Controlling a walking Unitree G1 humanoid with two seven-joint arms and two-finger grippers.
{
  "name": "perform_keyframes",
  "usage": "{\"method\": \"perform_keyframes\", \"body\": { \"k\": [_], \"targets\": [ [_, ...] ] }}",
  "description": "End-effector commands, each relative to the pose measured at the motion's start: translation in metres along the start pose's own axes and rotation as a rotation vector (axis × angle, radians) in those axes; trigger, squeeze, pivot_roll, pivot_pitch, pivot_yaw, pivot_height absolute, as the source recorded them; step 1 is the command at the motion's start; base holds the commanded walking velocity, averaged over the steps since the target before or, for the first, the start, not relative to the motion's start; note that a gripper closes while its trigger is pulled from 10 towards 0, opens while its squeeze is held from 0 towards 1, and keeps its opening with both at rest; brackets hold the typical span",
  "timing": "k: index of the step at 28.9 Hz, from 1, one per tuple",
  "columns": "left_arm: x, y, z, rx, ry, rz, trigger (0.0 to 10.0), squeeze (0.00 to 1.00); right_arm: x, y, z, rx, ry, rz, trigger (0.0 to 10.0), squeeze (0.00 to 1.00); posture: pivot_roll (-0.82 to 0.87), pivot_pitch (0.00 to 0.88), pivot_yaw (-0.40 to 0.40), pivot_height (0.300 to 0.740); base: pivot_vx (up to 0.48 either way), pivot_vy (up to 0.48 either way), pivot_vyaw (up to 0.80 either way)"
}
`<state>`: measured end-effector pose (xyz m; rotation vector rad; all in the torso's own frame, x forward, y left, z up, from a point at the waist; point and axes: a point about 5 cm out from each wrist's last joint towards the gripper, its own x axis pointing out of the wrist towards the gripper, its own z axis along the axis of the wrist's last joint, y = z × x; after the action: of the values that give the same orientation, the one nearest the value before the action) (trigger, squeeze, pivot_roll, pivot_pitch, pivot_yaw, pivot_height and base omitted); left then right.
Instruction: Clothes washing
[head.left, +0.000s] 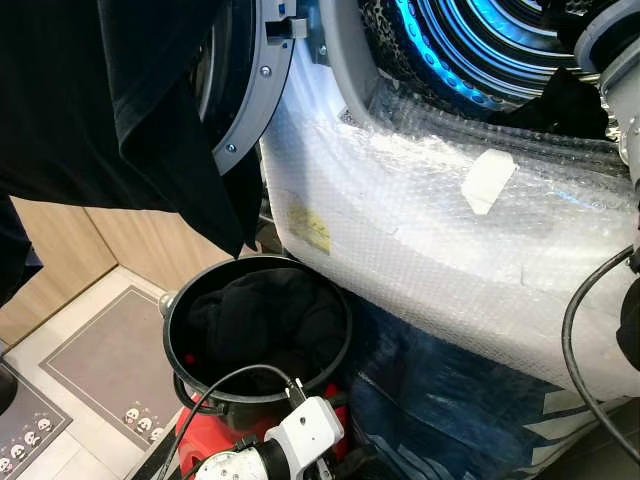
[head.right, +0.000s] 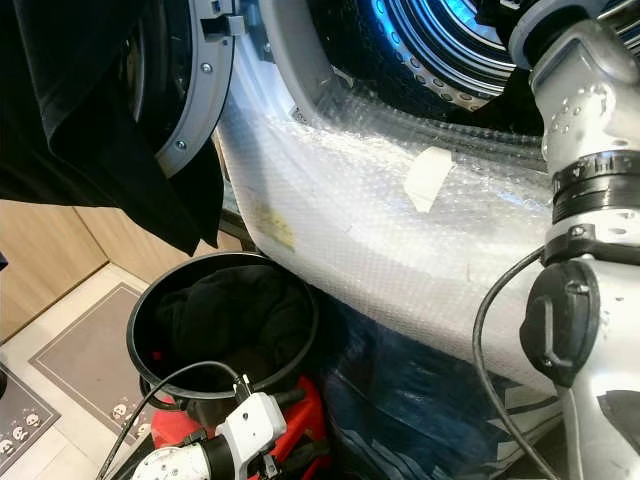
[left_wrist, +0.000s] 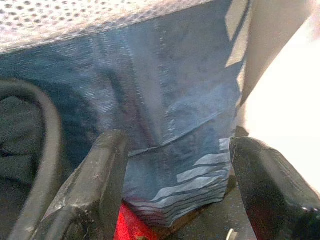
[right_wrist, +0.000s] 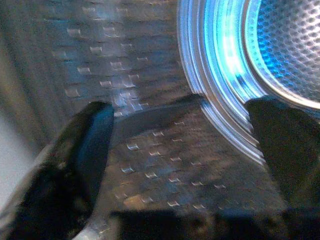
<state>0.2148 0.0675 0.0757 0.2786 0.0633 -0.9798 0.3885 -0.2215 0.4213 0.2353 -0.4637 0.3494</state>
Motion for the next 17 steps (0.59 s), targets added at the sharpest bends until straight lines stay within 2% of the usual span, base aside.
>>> {"method": "perform_keyframes", "body": {
  "k": [1,6,10,11,12,17],
  "targets": [
    [-0.002,0.001,-0.003,0.004,0.013,0.004,10.0,0.0,-0.003,0.003,0.004,0.024,-0.037,0.058,10.0,0.0,-0.04,0.083,-0.006,0.74,0.0,0.0,0.0],
    [-0.002,0.005,-0.003,0.015,0.012,0.003,10.0,0.0,-0.024,0.008,-0.003,0.116,-0.088,0.192,10.0,0.0,-0.04,0.067,0.005,0.74,0.0,0.0,0.0],
    [-0.002,0.007,-0.003,0.021,0.012,0.003,10.0,0.0,-0.041,0.014,0.001,0.12,-0.166,0.26,10.0,0.0,-0.04,0.059,0.013,0.74,0.0,0.0,0.0],
    [-0.002,0.008,-0.003,0.025,0.013,0.001,10.0,0.0,-0.051,0.02,0.005,0.144,-0.215,0.303,10.0,0.0,-0.05,0.057,0.019,0.74,0.0,0.0,0.0],
    [-0.002,0.008,-0.003,0.025,0.013,0.001,10.0,0.0,-0.051,0.02,0.005,0.144,-0.215,0.303,10.0,0.0,-0.05,0.057,0.019,0.74,0.0,0.0,0.0],
    [0.001,0.011,-0.003,0.034,0.011,-0.009,10.0,0.0,-0.08,0.047,0.016,0.233,-0.324,0.467,10.0,0.0,-0.06,0.056,0.034,0.74,0.0,0.0,0.0]
  ]
}}
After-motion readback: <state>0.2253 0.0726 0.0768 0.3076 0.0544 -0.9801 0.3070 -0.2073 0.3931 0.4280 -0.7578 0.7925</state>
